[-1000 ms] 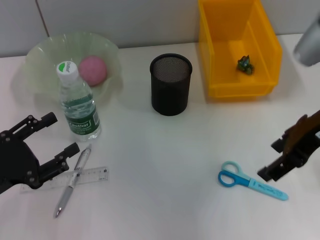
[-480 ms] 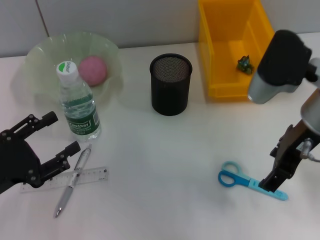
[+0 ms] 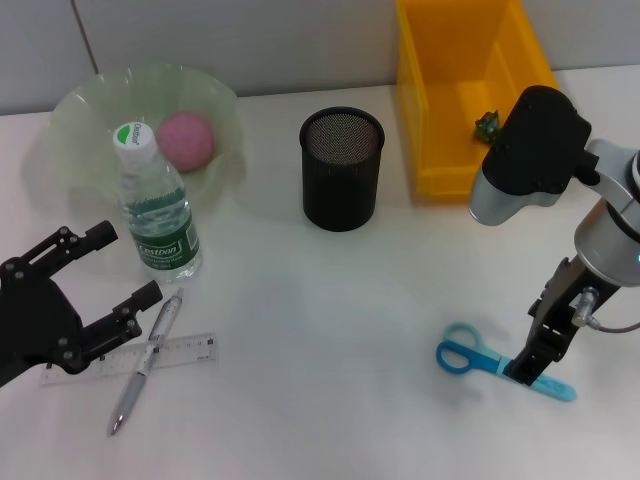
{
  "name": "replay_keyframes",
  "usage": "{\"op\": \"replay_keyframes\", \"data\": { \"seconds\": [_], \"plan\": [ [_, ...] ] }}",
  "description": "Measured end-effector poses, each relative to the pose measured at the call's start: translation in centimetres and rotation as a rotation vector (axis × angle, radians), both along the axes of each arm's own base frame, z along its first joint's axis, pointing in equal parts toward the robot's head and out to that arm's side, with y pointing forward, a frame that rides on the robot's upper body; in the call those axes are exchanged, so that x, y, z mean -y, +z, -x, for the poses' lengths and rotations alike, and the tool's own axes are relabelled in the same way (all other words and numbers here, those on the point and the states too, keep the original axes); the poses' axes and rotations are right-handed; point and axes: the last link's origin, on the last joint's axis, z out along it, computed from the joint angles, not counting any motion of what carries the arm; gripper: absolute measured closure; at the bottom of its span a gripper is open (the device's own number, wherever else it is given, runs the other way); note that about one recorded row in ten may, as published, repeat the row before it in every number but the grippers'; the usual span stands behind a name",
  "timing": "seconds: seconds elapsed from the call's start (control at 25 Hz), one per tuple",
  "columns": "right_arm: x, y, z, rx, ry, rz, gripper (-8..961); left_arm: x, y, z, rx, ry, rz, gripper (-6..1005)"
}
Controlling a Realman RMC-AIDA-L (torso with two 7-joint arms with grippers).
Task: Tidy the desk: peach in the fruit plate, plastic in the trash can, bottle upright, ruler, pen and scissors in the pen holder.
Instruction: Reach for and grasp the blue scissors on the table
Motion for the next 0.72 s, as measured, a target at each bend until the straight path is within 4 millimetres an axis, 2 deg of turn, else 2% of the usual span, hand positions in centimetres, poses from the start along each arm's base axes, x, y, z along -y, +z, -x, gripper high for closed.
{"op": "replay_keyframes", "data": {
  "seconds": [0.72],
  "plan": [
    [-0.1,-1.6,-0.5,0.009,-0.017,0.010,199,0.0,-0.2,-0.2,0.003,-0.006,0.002,242]
  ]
}}
